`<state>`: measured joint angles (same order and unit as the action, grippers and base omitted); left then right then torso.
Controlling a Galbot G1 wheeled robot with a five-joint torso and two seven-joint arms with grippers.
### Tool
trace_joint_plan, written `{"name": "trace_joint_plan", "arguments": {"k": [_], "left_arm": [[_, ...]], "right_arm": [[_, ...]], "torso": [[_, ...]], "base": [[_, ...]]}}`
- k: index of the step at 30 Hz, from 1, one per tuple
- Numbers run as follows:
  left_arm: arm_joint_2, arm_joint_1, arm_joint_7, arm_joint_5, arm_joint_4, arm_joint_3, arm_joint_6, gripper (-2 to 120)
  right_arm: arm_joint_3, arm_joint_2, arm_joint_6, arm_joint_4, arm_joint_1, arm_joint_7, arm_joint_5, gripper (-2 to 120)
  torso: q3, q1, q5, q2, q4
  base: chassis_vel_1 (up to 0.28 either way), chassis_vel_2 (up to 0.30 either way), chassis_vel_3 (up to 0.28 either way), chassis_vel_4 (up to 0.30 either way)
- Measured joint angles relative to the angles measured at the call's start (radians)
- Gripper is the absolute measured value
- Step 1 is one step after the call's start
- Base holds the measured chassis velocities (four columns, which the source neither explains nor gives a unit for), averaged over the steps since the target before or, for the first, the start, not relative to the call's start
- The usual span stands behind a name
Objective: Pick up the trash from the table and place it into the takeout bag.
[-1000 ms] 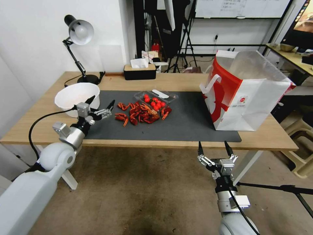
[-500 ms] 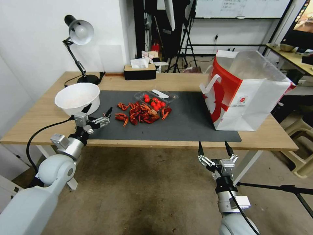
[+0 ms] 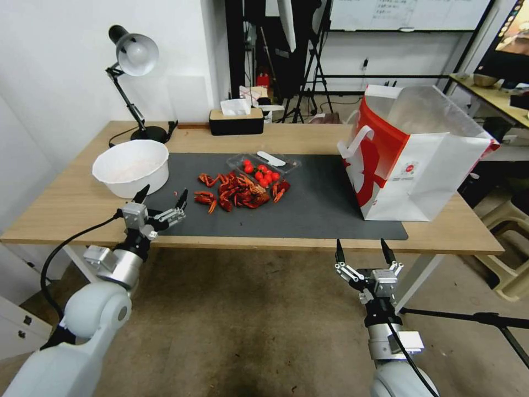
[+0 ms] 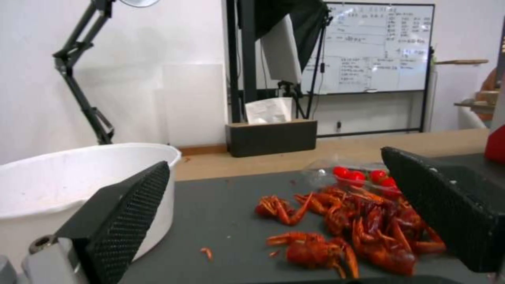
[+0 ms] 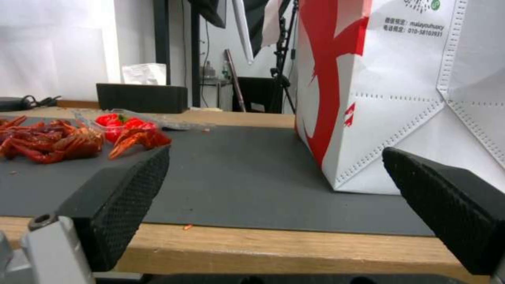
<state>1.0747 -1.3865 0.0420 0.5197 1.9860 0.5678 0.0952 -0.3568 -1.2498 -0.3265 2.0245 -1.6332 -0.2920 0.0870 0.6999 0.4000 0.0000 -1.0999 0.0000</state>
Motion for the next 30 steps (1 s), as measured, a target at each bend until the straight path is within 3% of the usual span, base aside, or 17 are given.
{"name": "trace_joint_plan", "arguments": {"k": [10, 30], "left_arm": [[0.056, -0.096, -0.026, -0.062, 0.026, 0.043, 0.02, 100], [0.092, -0.177, -0.033, -0.112, 0.007, 0.043, 0.072, 100]], "right_arm": [[-0.002, -0.001, -0.001, 0.004, -0.01, -0.004, -0.002, 100], [-0.01, -0.008, 0.0, -0.002, -0.012, -0.01, -0.007, 100]], "torso": [[0.0, 0.0, 0.0, 0.0, 0.0], [0.0, 0.0, 0.0, 0.0, 0.0]], "base": [[0.0, 0.0, 0.0, 0.0], [0.0, 0.0, 0.0, 0.0]]}}
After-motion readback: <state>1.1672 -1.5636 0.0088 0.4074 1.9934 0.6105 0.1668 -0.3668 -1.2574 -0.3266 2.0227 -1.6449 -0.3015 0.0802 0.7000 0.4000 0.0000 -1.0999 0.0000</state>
